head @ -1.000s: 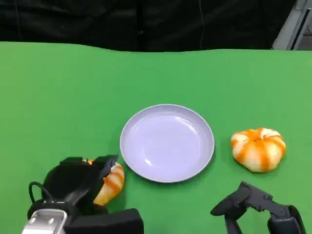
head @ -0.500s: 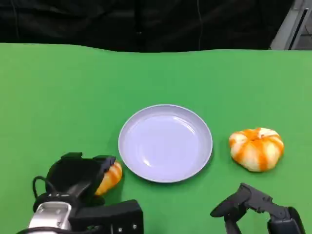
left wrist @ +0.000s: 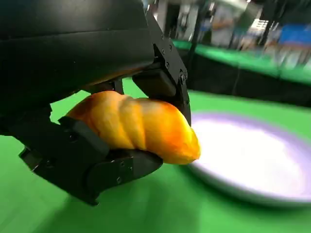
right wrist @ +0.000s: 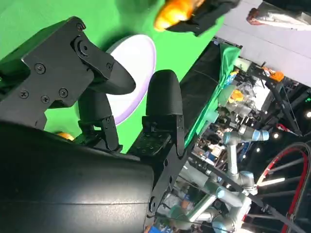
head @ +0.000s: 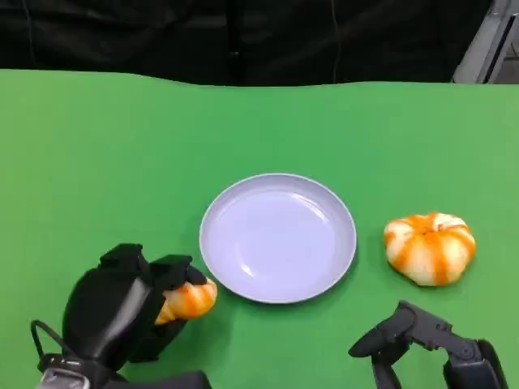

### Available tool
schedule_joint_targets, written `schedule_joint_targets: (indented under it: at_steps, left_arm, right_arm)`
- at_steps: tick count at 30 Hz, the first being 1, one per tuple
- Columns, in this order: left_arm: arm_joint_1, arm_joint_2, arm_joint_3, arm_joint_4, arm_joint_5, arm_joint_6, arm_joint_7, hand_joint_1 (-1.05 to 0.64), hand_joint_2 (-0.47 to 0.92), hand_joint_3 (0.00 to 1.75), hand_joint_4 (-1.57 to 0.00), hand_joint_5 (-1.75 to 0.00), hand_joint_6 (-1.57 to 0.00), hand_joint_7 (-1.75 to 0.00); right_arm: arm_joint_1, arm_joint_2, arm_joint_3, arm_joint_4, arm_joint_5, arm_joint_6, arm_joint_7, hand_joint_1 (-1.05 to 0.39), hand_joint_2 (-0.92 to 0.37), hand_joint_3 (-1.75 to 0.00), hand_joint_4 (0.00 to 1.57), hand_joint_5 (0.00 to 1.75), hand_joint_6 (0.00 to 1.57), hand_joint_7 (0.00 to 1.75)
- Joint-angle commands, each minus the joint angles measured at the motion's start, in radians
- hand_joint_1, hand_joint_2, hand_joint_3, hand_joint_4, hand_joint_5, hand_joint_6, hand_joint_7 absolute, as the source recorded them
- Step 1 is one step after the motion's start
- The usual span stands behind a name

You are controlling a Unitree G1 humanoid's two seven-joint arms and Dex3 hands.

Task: Grasp the bread from the table and place it into the plate.

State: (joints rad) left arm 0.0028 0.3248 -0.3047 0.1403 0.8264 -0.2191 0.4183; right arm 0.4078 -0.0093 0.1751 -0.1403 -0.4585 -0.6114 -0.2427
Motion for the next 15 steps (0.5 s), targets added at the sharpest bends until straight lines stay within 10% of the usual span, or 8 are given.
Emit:
schedule_joint_targets:
  at_steps: [1,15]
  left_arm:
    - [0.012,0.031,0.017,-0.028,0.003,-0.063,0.072,-0.10,0.32,1.34,-0.89,-1.74,-0.95,-1.10]
    - [-0.032,0.010,0.019,-0.039,-0.004,-0.229,0.163,-0.15,0.15,1.60,-0.95,-1.70,-0.91,-1.30]
  right_arm:
    - [-0.002,-0.008,-0.002,0.007,0.008,-0.016,-0.011,-0.10,-0.35,-1.27,0.71,1.52,0.77,1.21]
    - [-0.001,-0.006,0.001,0.002,-0.006,-0.009,-0.020,-0.10,-0.33,-1.31,0.72,1.52,0.78,1.21]
